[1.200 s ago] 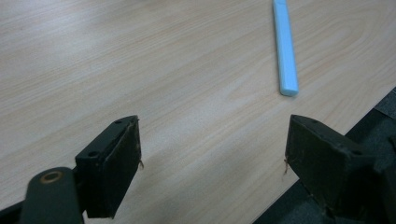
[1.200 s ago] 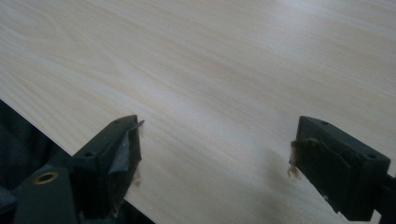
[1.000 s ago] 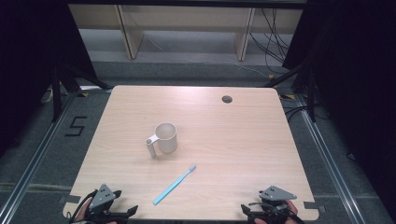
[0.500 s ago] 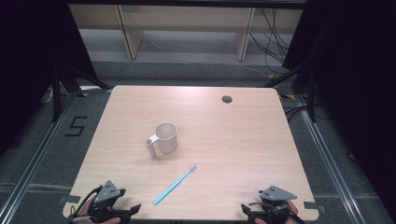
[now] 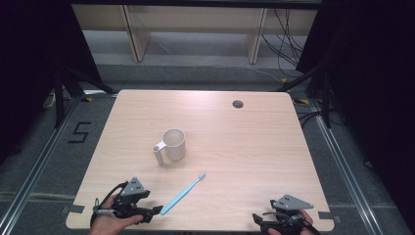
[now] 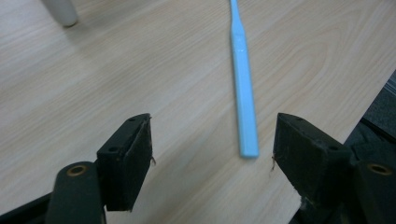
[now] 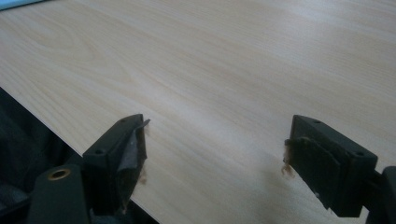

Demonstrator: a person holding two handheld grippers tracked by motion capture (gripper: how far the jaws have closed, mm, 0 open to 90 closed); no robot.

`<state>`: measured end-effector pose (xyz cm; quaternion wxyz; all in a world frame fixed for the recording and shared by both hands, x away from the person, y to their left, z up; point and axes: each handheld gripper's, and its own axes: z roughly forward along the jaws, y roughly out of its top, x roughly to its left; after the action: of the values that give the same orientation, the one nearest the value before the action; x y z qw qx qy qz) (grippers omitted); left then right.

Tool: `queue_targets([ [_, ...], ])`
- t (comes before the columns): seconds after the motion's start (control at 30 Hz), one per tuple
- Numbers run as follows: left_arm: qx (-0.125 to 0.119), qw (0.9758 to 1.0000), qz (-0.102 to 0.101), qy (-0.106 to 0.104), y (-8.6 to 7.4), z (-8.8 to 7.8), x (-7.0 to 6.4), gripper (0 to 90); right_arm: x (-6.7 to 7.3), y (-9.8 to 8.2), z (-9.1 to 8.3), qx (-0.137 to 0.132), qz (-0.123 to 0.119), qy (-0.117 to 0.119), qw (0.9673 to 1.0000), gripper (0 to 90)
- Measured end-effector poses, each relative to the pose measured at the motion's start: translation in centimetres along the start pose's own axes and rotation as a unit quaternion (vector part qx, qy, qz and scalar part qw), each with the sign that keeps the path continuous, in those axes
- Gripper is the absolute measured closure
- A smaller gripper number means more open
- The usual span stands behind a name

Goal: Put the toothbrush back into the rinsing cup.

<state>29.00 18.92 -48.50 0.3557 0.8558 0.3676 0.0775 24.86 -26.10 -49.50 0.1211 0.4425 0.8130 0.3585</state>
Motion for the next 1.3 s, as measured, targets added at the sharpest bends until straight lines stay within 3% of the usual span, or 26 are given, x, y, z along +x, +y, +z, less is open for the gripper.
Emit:
queue_targets([
  [0.07, 0.007, 1.0, 0.006, -0.002, 0.8, 0.5, -0.1, 29.3, -0.1, 0.0, 0.1, -0.005, -0.008, -0.002, 0.9999, 20.4],
  [0.2, 0.034, 0.999, 0.029, -0.009, 2.4, 1.3, -0.4, 31.9, 0.1, 0.0, -0.1, -0.008, -0.002, -0.019, 0.9998, 21.1],
  [0.4, 0.074, 0.9958, 0.053, -0.002, 4.4, 2.2, -0.8, 32.6, 0.2, -0.1, -0.1, -0.005, 0.007, -0.011, 0.9999, 22.1],
  [0.53, 0.099, 0.9936, 0.054, -0.01, 5.3, 2.9, -0.9, 35.2, 0.1, -0.1, -0.2, -0.005, 0.014, -0.008, 0.9999, 22.4],
  [0.63, 0.111, 0.9929, 0.042, -0.014, 5.9, 3.5, -1.0, 39.8, 0.0, -0.1, -0.2, -0.006, -0.003, -0.014, 0.9999, 23.1],
  [0.8, 0.133, 0.9892, 0.058, -0.018, 6.7, 4.4, -0.9, 44.2, -0.1, -0.1, -0.2, -0.007, -0.004, -0.014, 0.9999, 23.2],
  [0.83, 0.132, 0.9895, 0.057, -0.015, 6.8, 4.6, -1.1, 44.7, -0.1, -0.1, -0.2, -0.007, -0.004, -0.014, 0.9999, 23.3],
  [0.9, 0.144, 0.9876, 0.061, -0.017, 7.1, 5.0, -1.2, 46.9, -0.1, -0.1, -0.2, -0.007, -0.004, -0.013, 0.9999, 23.3],
  [0.93, 0.149, 0.9867, 0.063, -0.016, 7.2, 5.1, -1.3, 47.9, 0.1, -0.1, -0.2, -0.004, 0.007, -0.008, 0.9999, 23.3],
  [1.23, 0.188, 0.9804, 0.055, -0.021, 8.7, 6.7, -1.7, 55.8, -0.1, -0.1, -0.2, -0.013, -0.005, -0.012, 0.9998, 24.0],
  [1.27, 0.195, 0.9784, 0.067, -0.019, 8.8, 6.8, -1.7, 57.4, 0.0, -0.1, -0.1, -0.009, 0.004, 0.0, 1.0, 24.1],
  [1.3, 0.199, 0.9777, 0.065, -0.017, 8.9, 7.0, -1.8, 57.4, 0.0, -0.1, -0.1, -0.009, 0.004, 0.0, 1.0, 24.1],
])
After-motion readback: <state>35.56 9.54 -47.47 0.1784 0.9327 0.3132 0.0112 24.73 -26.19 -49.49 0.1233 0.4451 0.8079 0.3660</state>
